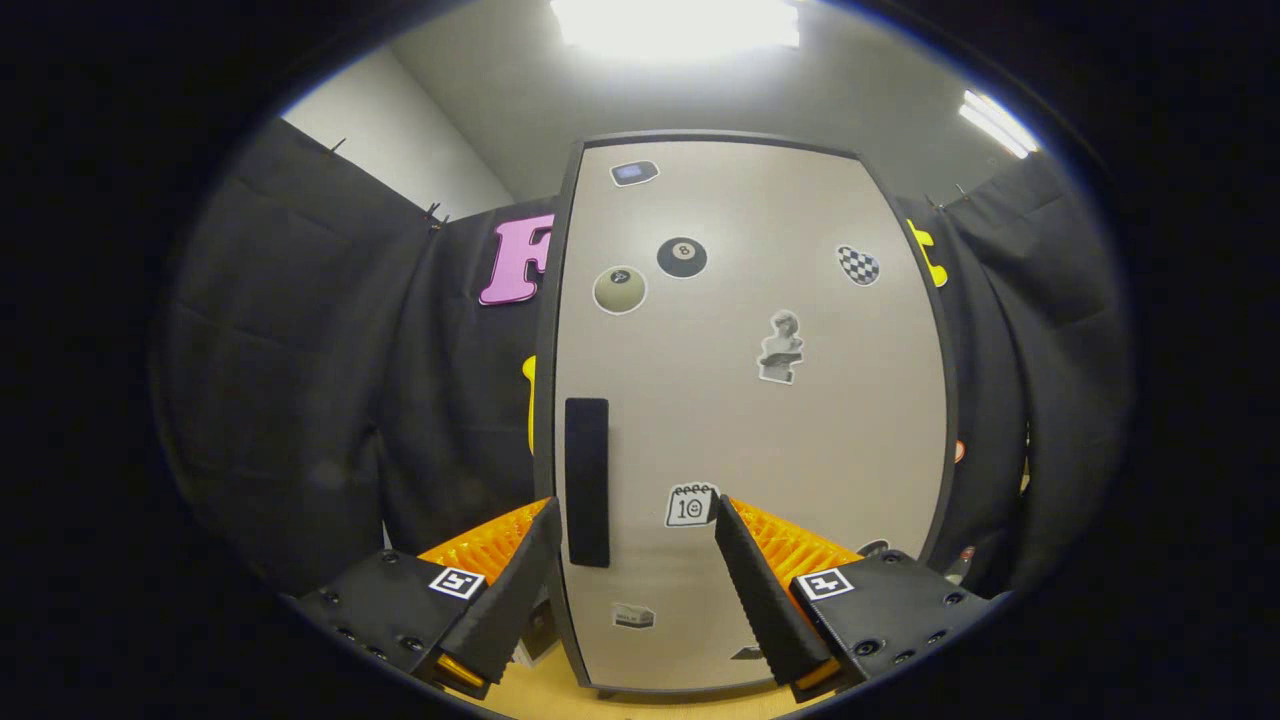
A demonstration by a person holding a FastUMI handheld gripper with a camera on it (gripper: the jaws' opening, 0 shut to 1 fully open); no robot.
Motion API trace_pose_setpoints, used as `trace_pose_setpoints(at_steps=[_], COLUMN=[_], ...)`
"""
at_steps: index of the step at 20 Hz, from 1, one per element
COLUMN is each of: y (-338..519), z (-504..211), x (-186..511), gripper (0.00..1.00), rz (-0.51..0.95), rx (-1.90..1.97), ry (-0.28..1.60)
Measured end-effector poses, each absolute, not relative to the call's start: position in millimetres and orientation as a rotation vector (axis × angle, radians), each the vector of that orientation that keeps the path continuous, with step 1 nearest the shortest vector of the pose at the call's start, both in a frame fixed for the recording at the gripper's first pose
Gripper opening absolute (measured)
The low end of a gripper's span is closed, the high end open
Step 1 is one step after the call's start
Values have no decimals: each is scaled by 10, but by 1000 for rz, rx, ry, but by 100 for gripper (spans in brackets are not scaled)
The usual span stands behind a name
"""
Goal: Open the shoe cabinet door, grab the shoes and put them into the shoe cabinet, then close the shoe cabinet door.
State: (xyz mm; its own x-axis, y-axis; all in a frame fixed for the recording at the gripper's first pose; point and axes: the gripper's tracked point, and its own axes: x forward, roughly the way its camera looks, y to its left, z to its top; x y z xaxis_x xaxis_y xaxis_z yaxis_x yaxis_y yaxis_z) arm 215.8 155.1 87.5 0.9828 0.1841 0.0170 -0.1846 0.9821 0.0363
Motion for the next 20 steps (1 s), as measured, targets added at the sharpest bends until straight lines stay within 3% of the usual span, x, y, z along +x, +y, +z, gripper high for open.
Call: trace_pose_setpoints(at_steps=[4, 6, 10, 12, 13, 14, 15, 16, 20], y=[1808, 1875, 1951, 1970, 1971, 1971, 1985, 1988, 1961], z=[812, 722, 493, 493, 498, 502, 491, 489, 538], x=[2489, 2654, 2802, 2799, 2799, 2783, 2782, 2764, 2474], gripper=[97, 92, 67, 38, 38, 27, 27, 14, 14], rz=[208, 197, 171, 163, 165, 175, 198, 229, 310], rx=[19, 1, -13, -7, -5, 1, 7, 3, 4], ry=[24, 59, 152, 144, 147, 148, 155, 158, 169])
